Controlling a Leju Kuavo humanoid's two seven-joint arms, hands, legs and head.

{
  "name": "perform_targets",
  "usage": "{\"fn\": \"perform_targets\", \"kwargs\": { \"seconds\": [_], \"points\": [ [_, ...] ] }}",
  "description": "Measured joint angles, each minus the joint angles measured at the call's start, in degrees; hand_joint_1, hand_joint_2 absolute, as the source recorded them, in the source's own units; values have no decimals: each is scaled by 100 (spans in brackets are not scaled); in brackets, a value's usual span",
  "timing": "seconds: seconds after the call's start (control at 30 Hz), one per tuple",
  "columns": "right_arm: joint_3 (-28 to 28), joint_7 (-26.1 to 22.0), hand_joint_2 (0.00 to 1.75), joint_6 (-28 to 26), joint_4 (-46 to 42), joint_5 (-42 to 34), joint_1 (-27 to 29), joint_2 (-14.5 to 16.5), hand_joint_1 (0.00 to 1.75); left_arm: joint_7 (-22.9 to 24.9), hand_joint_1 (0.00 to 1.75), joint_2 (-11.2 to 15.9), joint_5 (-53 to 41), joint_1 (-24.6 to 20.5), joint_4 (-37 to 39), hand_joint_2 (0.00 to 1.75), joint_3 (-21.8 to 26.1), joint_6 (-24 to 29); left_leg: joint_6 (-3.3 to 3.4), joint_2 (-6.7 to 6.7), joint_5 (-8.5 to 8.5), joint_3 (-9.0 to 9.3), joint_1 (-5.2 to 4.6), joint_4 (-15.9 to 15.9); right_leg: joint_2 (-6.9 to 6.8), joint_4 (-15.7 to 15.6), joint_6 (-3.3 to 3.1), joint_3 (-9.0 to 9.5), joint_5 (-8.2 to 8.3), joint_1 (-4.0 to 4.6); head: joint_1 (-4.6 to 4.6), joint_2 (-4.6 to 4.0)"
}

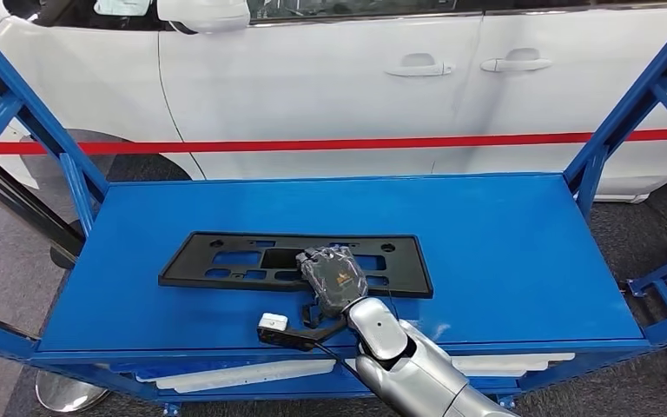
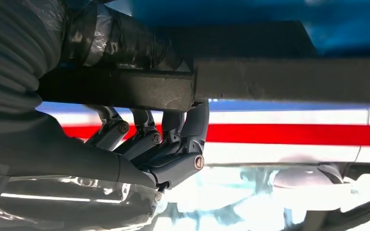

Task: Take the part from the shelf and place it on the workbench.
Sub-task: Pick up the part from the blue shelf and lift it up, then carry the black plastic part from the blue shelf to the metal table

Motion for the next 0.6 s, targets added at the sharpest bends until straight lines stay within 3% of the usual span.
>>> {"fn": "perform_targets", "kwargs": {
  "seconds": [0.07, 0.13, 0.2, 0.27, 0.33, 0.37, 0.4, 0.43, 0.47, 0.53, 0.6],
  "points": [
    [-54, -485, 175, -63, -337, -1108, 63, 8, 175, -102, 0, -104, 118, 59, -93, 0, -9, 52, 51, 5, 96, 193, -25, -404, 32, 17, 51, 7, -23, 20, 1, 0],
    [-180, -1115, 175, -202, -934, -2497, 237, 35, 175, -193, 0, -289, 667, 240, -238, 0, -183, 443, 97, 9, 76, 236, -31, -438, 58, -4, 117, 33, -27, 27, 2, 0],
    [-313, -1709, 175, -329, -1659, -3947, 491, 57, 175, -123, 0, -469, 1668, 583, -458, 0, -735, 1128, 159, 26, 93, 292, -6, -493, 50, 72, 192, 45, -122, 18, 3, 0],
    [-410, -2082, 175, -377, -2317, -5045, 724, 52, 175, 3, 0, -598, 2414, 959, -726, 0, -1497, 1599, 223, 36, 110, 306, 9, -527, 25, 548, 254, -160, -439, -6, 2, 0],
    [-498, -2244, 175, -397, -2838, -5599, 915, 16, 175, 76, 0, -668, 2633, 1202, -942, 0, -2048, 1695, 258, 9, 113, 268, -1, -522, 10, 1302, 293, -545, -799, -23, 2, 0],
    [-535, -2290, 175, -416, -3052, -5724, 992, -7, 175, 103, 0, -695, 2642, 1272, -1028, 0, -2213, 1671, 262, -7, 112, 256, -4, -518, 7, 1547, 303, -677, -858, -26, 3, 0],
    [-563, -2327, 175, -441, -3233, -5791, 1052, -26, 175, 124, 0, -714, 2636, 1324, -1100, 0, -2335, 1646, 259, -19, 110, 254, -5, -514, 6, 1588, 305, -711, -803, -27, 3, 0],
    [-583, -2369, 175, -468, -3390, -5833, 1100, -39, 175, 135, 0, -734, 2631, 1365, -1153, 0, -2436, 1627, 252, -22, 103, 263, -5, -510, 4, 1400, 301, -627, -641, -27, 3, 0],
    [-598, -2413, 175, -491, -3527, -5864, 1141, -51, 175, 129, 0, -748, 2649, 1394, -1189, 0, -2521, 1631, 240, -23, 92, 279, -6, -505, 1, 1017, 289, -442, -411, -28, 3, 0],
    [-625, -2485, 175, -515, -3747, -5918, 1201, -77, 175, 87, 0, -775, 2746, 1426, -1227, 87, -2659, 1685, 201, -21, 63, 294, -19, -485, -2, 270, 241, -82, -114, -14, 2, 0],
    [-642, -2506, 175, -537, -3900, -5958, 1254, -102, 175, 66, 0, -796, 2903, 1454, -1281, 175, -2773, 1783, 149, -20, 46, 285, -38, -473, 0, 7, 184, 25, -70, 10, 2, 0]
  ]
}}
